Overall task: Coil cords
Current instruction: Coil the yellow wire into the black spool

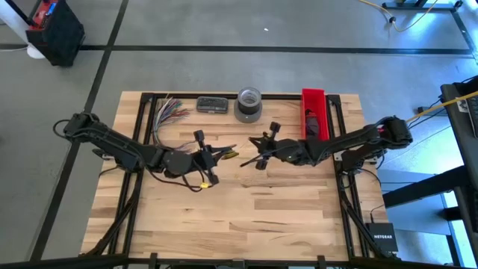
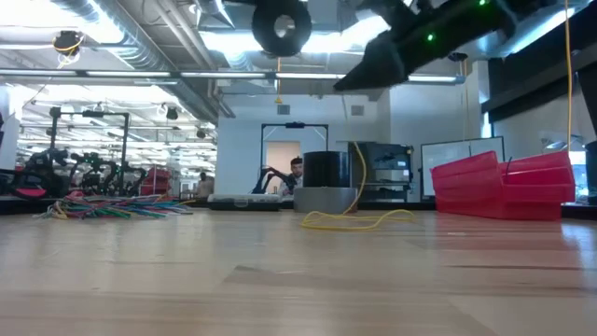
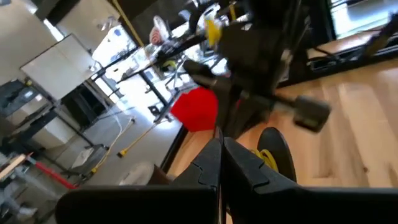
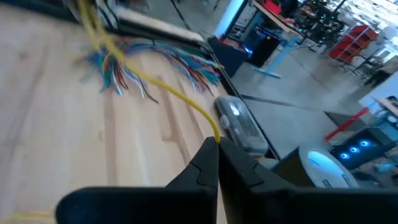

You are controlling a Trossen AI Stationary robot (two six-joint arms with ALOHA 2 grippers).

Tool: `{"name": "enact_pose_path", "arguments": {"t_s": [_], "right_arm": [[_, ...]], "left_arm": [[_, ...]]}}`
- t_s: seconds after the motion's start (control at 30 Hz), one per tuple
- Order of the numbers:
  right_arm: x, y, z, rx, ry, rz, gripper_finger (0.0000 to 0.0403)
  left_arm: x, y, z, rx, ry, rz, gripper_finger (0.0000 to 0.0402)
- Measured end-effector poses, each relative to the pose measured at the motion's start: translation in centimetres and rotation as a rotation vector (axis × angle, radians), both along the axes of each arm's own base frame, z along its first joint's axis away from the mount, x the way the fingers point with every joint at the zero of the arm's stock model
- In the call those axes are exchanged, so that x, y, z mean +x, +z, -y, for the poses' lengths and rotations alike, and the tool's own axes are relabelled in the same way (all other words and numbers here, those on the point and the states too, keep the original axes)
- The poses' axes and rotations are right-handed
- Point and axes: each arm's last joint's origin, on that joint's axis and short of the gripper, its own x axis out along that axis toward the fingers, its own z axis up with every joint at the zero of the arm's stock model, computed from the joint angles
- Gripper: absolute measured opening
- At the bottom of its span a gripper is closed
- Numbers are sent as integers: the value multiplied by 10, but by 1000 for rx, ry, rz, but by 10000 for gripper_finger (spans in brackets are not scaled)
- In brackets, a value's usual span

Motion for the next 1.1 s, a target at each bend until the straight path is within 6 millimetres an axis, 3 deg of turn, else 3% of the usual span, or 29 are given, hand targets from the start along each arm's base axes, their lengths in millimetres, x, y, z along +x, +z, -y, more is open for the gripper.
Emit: {"name": "enact_pose_path", "arguments": {"t_s": [0.5, 0.87, 1.1], "right_arm": [[-3, 17, -7, 344, 212, 179, 7], [-1, 23, -11, 446, 327, 245, 7], [10, 14, -14, 480, 379, 270, 7]], "left_arm": [[12, -20, -18, -5, 31, -111, 1], [19, -27, -23, 36, 41, -141, 1], [30, -34, -27, 33, 62, -116, 1]]}}
